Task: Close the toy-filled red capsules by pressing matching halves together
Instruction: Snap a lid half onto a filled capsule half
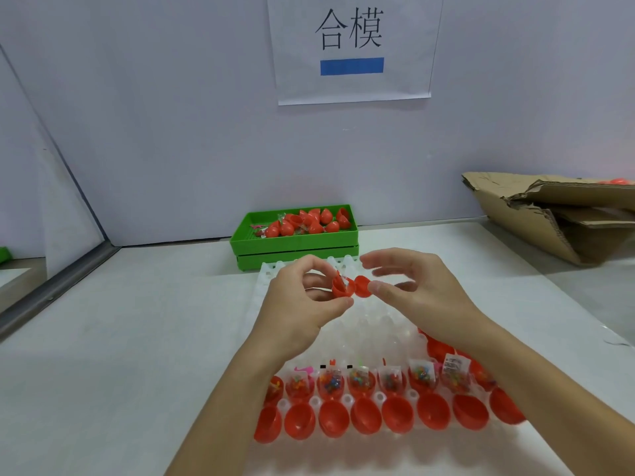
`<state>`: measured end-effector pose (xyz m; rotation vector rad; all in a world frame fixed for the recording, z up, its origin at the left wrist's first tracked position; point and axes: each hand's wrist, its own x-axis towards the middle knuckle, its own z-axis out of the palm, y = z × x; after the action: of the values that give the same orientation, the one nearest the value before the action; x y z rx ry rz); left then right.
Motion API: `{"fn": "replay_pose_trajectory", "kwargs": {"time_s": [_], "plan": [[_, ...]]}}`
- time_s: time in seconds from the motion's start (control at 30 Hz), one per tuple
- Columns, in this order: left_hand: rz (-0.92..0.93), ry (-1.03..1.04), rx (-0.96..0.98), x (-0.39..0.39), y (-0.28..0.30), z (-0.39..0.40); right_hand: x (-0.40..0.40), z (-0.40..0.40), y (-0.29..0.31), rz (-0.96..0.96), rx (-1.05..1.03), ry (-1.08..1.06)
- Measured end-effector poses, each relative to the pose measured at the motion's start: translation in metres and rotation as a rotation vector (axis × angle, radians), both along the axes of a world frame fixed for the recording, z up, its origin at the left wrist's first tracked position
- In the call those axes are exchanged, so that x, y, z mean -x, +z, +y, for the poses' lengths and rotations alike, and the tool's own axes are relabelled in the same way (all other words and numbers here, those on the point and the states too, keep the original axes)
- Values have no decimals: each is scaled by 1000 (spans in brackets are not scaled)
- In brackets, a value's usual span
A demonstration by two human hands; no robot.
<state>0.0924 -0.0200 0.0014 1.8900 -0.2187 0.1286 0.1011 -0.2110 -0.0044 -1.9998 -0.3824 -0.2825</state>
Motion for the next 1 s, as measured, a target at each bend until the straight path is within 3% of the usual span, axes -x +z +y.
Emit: {"fn": "replay_pose_trajectory", "kwargs": {"time_s": [0.27,1.0], "plan": [[-66,-31,-82,5,0,-9,10,9,3,-297,92,-16],[-122,-130,-14,9,2,-12,6,2,2,-283,10,-45]]}}
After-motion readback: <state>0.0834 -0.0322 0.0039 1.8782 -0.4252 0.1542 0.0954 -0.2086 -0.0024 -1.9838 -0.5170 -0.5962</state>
